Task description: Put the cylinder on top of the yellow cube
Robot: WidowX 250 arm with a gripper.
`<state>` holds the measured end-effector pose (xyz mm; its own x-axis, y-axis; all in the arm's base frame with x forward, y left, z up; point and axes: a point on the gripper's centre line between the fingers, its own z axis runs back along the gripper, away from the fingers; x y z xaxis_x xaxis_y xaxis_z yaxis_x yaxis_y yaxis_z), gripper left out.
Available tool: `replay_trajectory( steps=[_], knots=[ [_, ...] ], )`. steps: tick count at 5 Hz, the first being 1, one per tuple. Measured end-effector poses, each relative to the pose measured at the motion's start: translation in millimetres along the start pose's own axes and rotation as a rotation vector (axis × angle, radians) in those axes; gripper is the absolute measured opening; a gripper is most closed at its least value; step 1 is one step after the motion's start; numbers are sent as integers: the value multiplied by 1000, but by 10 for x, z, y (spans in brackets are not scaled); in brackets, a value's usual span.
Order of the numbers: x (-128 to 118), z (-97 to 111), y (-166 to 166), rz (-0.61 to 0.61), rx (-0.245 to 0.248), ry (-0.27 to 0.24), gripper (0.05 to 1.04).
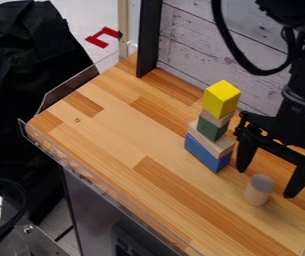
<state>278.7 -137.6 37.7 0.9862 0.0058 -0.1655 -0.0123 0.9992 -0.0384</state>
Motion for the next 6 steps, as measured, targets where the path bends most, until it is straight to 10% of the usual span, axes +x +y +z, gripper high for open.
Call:
replay_trajectory(
  steps=[6],
  knots=[
    [156, -229, 107, 83, 10, 65, 999]
  ],
)
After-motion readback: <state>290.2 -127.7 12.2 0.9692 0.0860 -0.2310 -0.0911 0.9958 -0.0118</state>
